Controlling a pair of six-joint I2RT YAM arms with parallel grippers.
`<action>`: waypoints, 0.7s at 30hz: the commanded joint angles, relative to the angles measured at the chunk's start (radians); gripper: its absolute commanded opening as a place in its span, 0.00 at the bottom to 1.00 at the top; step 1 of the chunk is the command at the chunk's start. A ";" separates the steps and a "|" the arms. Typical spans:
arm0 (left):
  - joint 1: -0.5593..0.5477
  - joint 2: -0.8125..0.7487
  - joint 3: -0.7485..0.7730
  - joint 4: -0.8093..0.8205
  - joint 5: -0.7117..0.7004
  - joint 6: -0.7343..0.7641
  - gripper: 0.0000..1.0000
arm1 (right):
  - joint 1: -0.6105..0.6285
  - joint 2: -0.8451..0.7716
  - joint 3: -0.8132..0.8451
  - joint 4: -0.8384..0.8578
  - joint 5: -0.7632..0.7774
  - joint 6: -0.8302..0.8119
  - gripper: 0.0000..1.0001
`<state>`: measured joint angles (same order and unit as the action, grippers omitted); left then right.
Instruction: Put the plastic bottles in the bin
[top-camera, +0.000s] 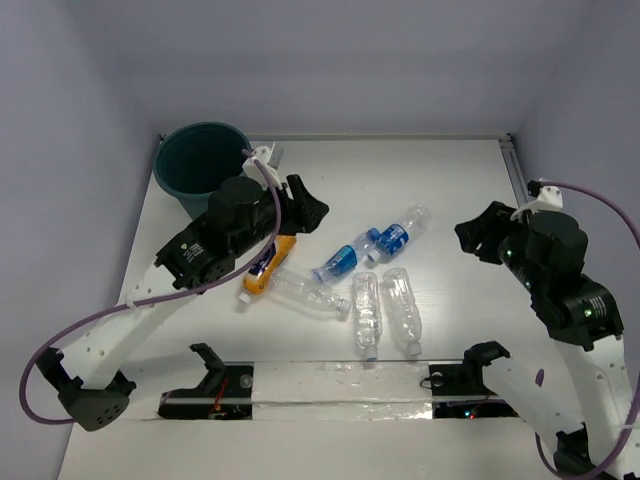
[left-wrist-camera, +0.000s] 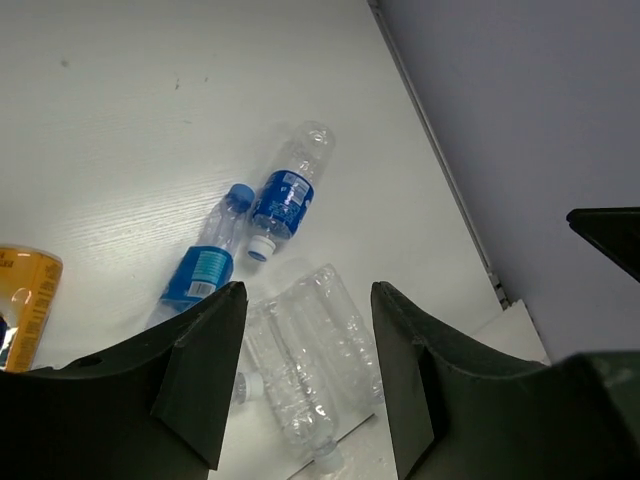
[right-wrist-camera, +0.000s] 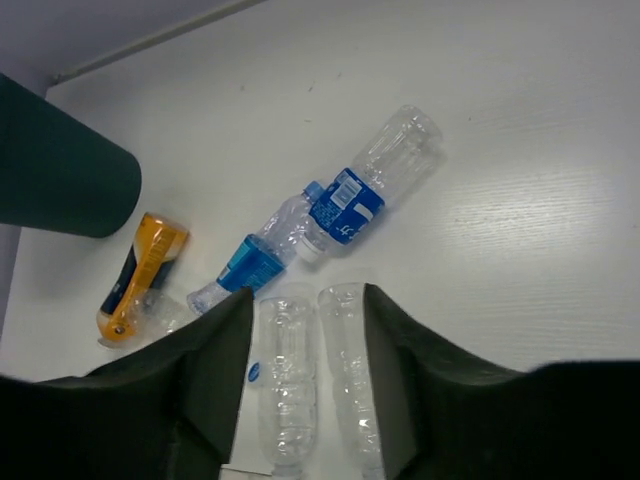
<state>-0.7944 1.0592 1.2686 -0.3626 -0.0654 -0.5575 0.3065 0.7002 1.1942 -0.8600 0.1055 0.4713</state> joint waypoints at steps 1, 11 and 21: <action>0.001 -0.016 -0.028 -0.021 -0.022 0.021 0.50 | -0.023 0.016 -0.001 0.012 -0.029 0.015 0.50; 0.001 0.065 -0.064 -0.145 -0.114 0.070 0.00 | -0.052 0.033 -0.010 0.030 -0.047 0.035 0.00; 0.056 0.278 -0.074 -0.168 -0.257 0.094 0.67 | -0.061 0.039 -0.077 0.067 -0.082 0.038 0.01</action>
<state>-0.7818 1.3014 1.2018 -0.5278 -0.2817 -0.4774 0.2543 0.7361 1.1213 -0.8501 0.0544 0.5030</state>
